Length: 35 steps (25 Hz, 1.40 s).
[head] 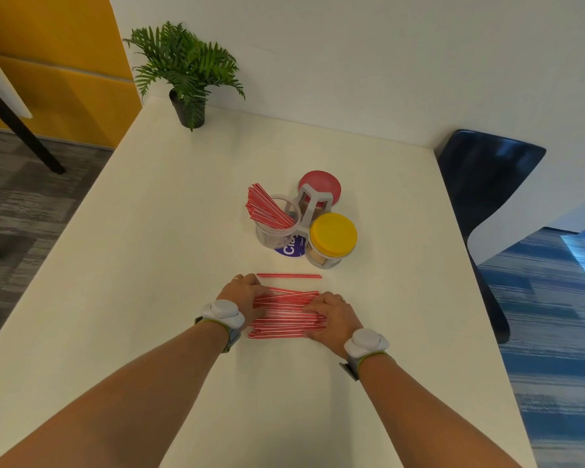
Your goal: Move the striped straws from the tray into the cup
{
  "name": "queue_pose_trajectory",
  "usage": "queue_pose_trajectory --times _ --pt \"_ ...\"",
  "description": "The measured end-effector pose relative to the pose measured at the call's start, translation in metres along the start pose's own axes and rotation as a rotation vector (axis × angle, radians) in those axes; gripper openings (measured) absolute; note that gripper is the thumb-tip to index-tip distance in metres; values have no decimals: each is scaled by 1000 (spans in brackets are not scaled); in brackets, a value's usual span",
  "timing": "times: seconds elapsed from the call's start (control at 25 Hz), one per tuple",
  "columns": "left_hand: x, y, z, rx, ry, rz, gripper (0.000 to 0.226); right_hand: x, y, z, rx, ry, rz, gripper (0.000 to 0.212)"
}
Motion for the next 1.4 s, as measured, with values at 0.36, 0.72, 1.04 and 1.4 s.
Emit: queue_pose_trajectory --times 0.36,0.72,1.04,1.4 --pt "-2 -1 -4 -36 -76 85 33 2 -5 -13 -7 -45 86 30" --pt "3 -1 5 -126 -148 218 33 3 -4 -23 60 -64 178 30" --pt "1 -10 19 -260 -232 329 27 1 -10 -25 18 29 -20 24" --pt "-28 -34 22 -333 -438 835 11 14 -30 -18 -112 113 -385 20"
Point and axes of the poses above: each hand's wrist, its own z-axis away from the middle knuckle, its own y-axis out of the palm, x = y × z, the point moved 3 cm from there along -z, towards the middle knuckle, and after that the axes turned 8 degrees about -x, right-handed, at the moved point
